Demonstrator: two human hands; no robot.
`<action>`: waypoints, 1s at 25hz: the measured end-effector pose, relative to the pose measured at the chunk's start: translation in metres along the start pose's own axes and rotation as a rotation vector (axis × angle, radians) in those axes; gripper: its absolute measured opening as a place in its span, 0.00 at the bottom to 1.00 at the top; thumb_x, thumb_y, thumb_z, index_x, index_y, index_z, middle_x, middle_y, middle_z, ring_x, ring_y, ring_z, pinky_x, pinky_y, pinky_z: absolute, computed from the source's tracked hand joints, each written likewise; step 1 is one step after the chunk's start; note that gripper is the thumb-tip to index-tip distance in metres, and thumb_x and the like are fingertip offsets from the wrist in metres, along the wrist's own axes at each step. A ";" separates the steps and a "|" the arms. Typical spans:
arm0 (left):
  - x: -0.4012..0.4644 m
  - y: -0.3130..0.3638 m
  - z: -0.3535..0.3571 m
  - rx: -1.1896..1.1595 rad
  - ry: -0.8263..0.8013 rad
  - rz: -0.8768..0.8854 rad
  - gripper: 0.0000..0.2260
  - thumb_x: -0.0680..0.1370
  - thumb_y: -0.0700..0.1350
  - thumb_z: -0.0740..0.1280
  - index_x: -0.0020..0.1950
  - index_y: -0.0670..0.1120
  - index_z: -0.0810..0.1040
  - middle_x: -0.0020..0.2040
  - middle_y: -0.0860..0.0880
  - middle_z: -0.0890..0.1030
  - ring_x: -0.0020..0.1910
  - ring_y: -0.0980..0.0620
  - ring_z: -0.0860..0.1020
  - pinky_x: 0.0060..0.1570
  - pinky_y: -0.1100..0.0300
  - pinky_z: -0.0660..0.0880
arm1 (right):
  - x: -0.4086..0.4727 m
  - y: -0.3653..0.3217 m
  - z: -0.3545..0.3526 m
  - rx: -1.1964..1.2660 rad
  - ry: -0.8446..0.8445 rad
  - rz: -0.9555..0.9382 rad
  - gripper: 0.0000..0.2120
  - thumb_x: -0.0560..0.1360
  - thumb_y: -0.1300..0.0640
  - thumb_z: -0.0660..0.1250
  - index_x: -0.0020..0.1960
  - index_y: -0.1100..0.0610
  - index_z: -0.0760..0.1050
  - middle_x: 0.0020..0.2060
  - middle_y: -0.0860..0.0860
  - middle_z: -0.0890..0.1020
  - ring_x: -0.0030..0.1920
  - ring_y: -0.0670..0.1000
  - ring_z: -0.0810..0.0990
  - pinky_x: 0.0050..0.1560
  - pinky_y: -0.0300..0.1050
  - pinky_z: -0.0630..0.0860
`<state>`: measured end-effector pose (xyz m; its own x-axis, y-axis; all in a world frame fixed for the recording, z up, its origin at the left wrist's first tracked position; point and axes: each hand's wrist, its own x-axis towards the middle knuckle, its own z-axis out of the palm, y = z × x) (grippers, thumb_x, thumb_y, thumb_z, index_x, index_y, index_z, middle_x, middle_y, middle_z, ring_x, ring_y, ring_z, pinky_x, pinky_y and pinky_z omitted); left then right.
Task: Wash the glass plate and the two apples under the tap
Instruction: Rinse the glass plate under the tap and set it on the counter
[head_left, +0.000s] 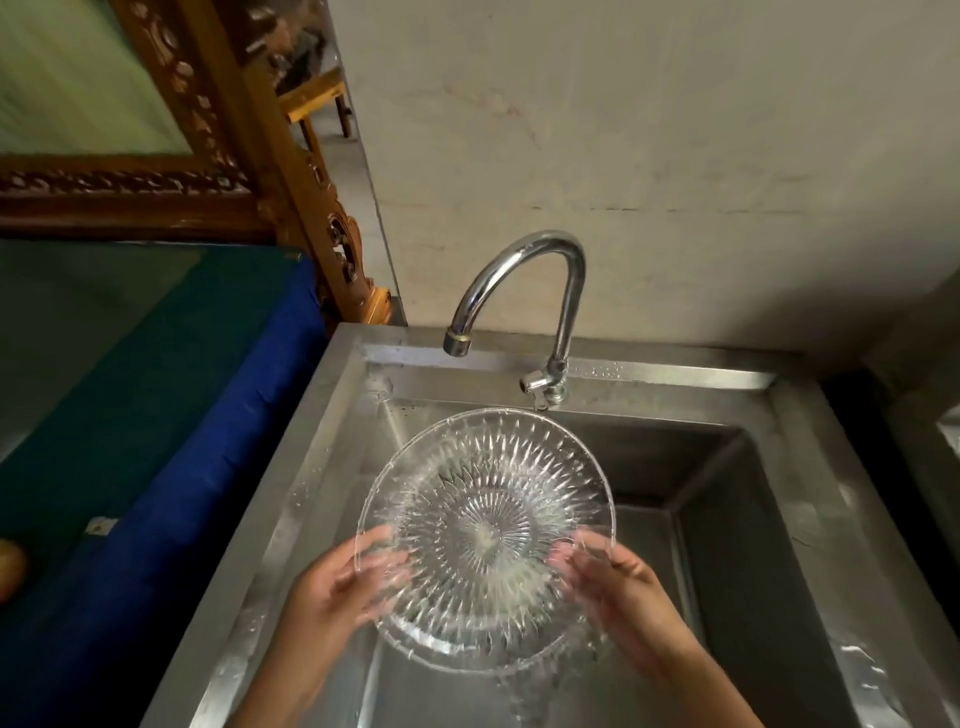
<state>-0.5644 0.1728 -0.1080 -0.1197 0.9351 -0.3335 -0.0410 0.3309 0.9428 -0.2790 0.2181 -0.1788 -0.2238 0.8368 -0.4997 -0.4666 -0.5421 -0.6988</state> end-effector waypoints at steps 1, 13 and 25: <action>-0.005 0.004 0.003 0.038 0.007 0.019 0.14 0.75 0.34 0.64 0.56 0.50 0.77 0.46 0.50 0.86 0.47 0.51 0.84 0.42 0.61 0.81 | -0.011 -0.006 -0.003 0.054 -0.006 -0.011 0.13 0.67 0.66 0.67 0.51 0.64 0.78 0.42 0.59 0.86 0.42 0.54 0.86 0.42 0.44 0.83; -0.052 0.141 0.059 0.149 -0.108 0.324 0.13 0.73 0.31 0.66 0.55 0.43 0.79 0.43 0.50 0.86 0.44 0.56 0.85 0.40 0.69 0.79 | -0.155 -0.188 0.026 -0.346 -0.033 -0.476 0.09 0.62 0.64 0.72 0.42 0.60 0.85 0.42 0.54 0.87 0.42 0.51 0.86 0.47 0.43 0.83; -0.082 0.242 0.065 0.088 -0.213 0.518 0.15 0.72 0.27 0.64 0.59 0.33 0.75 0.49 0.41 0.81 0.36 0.60 0.84 0.34 0.71 0.78 | -0.264 -0.250 0.093 -0.524 0.084 -0.860 0.11 0.69 0.68 0.71 0.44 0.54 0.85 0.42 0.51 0.87 0.45 0.46 0.84 0.50 0.41 0.80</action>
<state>-0.5004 0.1843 0.1478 0.1013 0.9801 0.1709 0.0532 -0.1769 0.9828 -0.1828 0.1405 0.1756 0.0815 0.9625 0.2589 -0.0019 0.2599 -0.9656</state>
